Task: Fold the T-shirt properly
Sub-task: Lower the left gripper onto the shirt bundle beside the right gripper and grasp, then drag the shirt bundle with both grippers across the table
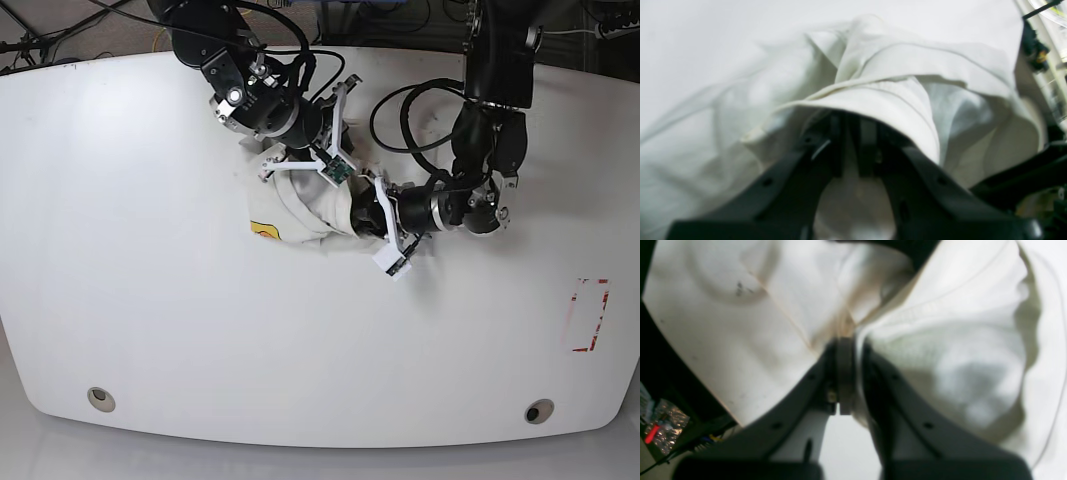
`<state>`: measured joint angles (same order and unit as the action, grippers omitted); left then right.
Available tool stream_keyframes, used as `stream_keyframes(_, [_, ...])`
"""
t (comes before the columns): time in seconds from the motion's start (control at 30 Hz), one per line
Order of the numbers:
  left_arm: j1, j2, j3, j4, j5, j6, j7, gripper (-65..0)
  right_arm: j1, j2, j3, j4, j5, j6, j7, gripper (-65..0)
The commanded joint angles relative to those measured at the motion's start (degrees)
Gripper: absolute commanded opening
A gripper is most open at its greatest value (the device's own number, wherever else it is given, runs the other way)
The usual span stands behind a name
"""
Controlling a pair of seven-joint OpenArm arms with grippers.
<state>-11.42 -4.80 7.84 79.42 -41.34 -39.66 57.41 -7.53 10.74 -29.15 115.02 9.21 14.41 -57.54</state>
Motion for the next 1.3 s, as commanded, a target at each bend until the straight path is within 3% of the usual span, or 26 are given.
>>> stream_keyframes(0.0, [-1.8, -1.1, -0.1, 4.7, -0.5, -0.3, -1.8, -60.7, 0.5, -0.2, -0.1, 1.0, 0.3, 0.0, 1.1, -65.0])
stream_keyframes(0.1, [-2.0, -2.1, 0.0, 6.9, 1.2, -0.3, -1.8, -60.4, 0.5, -0.7, -0.2, 1.2, 0.9, 0.0, 1.1, -65.0])
stream_keyframes(0.33, [-3.7, -4.7, -0.1, 11.9, 5.2, -0.3, -1.8, -60.4, 0.9, -5.1, -0.2, 1.3, 0.5, 0.4, 1.1, -65.0])
stream_keyframes(0.63, [-7.6, -9.5, -0.5, 12.2, 5.2, -0.3, -1.9, -60.4, 5.5, -10.2, -4.7, 1.0, 0.9, 0.1, 1.0, -64.8])
stream_keyframes(0.83, [-8.5, -11.2, -4.5, 12.8, 5.2, -0.3, -1.7, -60.3, 7.1, -14.7, -6.3, 0.8, 0.9, 0.1, 0.8, -64.4])
stream_keyframes(1.27, [-9.6, -15.8, -7.0, 10.2, 5.1, -0.3, -1.8, -59.9, 13.2, -19.5, -9.8, -11.2, 0.9, -0.1, 1.1, -64.2])
